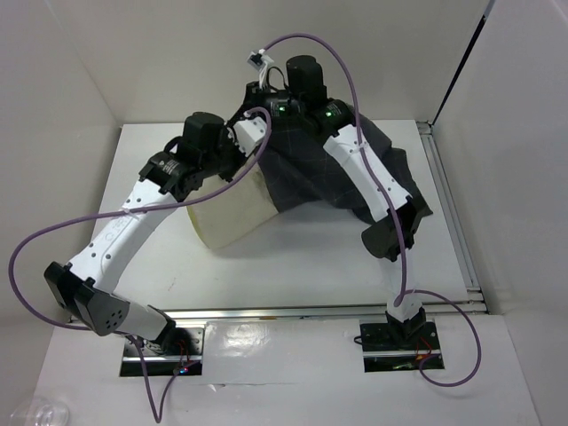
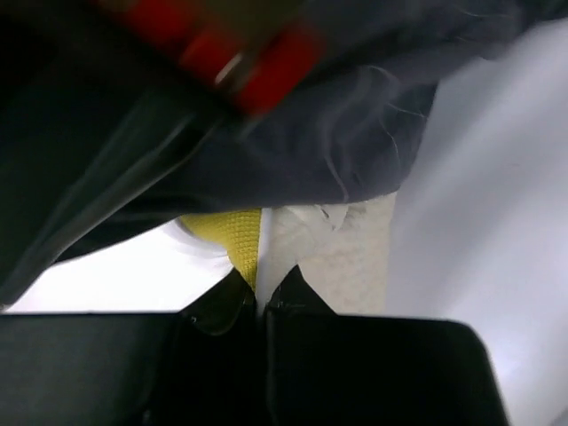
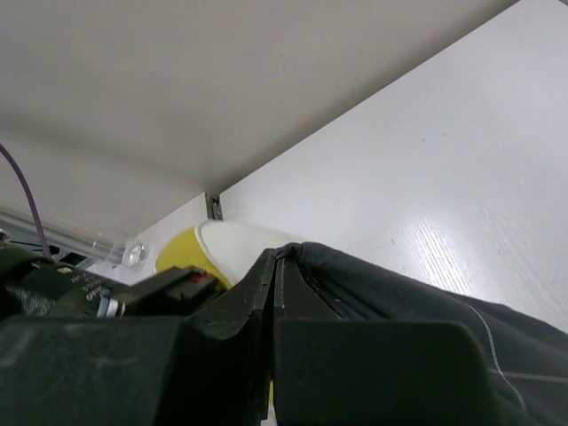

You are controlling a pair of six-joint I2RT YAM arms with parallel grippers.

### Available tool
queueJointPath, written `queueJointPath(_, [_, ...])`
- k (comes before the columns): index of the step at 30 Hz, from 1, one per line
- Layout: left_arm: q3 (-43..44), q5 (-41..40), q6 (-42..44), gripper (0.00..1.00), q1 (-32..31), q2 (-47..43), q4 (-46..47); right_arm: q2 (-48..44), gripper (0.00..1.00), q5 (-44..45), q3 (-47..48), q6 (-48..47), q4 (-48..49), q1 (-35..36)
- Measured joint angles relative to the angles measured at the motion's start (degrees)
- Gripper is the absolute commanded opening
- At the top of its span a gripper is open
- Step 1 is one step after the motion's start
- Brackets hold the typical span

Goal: Put the pillow into the pillowcase

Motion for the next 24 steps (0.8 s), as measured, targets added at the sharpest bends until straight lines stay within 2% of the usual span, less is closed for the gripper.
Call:
queueJointPath(10, [0.50, 2.89, -4.26, 0.00, -1.38, 0.04, -0.33, 0.00, 0.00, -0.04, 0.00, 1.60, 2.51, 1.42])
queueJointPath(21, [-2.29, 2.16, -5.68, 0.00, -2.03, -0.72, 1.99, -0.66, 0.00, 0.44, -1.79, -2.73, 2.05, 2.16])
queueJointPath(22, [-3.21, 1.99, -5.70, 0.00, -2.08, -1.05, 2.58, -0.76, 0.05, 0.70, -2.40, -3.58, 1.88, 2.27])
queueJointPath(24, [-5.07, 1.62, -5.68, 0.00, -2.05, -1.77, 3.93, -1.44, 0.27, 2.67, -4.50, -5.31, 1.64, 2.75])
